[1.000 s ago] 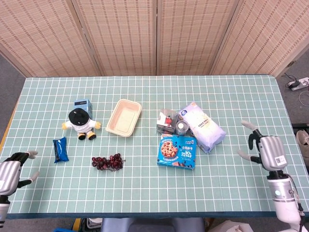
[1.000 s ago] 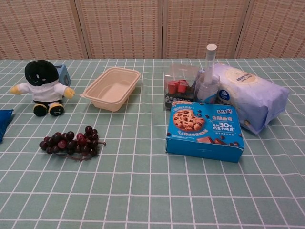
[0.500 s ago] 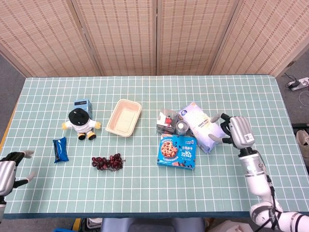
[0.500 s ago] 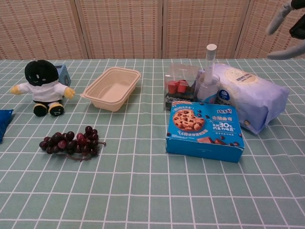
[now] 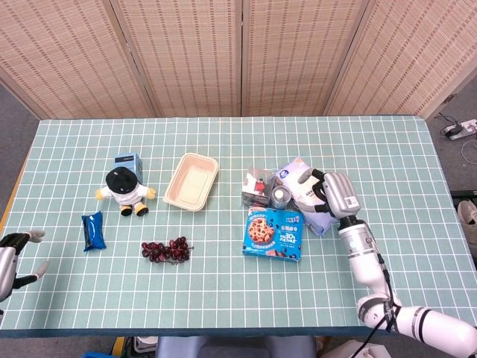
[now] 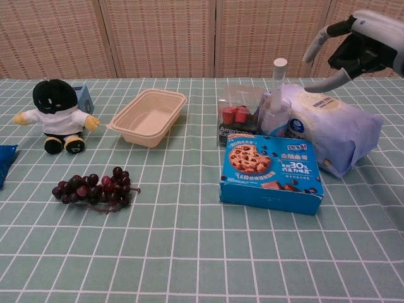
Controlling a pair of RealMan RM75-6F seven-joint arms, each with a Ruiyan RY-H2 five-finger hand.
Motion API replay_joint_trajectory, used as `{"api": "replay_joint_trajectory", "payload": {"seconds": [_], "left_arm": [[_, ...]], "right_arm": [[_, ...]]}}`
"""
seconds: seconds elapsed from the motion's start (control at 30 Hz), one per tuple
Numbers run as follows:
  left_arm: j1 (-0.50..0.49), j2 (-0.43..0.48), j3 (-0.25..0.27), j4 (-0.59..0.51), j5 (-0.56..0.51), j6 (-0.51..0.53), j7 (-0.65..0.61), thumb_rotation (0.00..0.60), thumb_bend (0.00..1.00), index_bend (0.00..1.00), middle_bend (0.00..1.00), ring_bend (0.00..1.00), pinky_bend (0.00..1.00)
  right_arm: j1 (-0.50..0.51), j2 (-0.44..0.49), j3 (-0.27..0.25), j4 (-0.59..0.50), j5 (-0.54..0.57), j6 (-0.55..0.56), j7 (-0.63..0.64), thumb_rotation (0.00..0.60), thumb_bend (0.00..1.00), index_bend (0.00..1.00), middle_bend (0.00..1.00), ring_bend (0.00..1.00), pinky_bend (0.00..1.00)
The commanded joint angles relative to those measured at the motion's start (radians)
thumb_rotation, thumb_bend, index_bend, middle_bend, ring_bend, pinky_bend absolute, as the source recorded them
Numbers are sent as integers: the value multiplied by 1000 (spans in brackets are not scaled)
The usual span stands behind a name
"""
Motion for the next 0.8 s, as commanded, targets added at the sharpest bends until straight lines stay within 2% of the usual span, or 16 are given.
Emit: {"api": "replay_joint_trajectory", "payload": {"seconds": [0.03, 0.8], "left_arm": [[0, 0, 0, 0, 0, -1, 0, 600, 264, 382, 394, 297, 445], [6, 15, 0, -12, 3, 4, -18, 600, 264, 383, 394, 297, 445]], "right_arm": [[14, -18, 0, 13, 17, -16, 2, 600, 11, 454, 1000, 1000, 1000], [92, -121, 1, 108, 98, -67, -36, 600, 37, 457, 1000, 1000, 1000]]}}
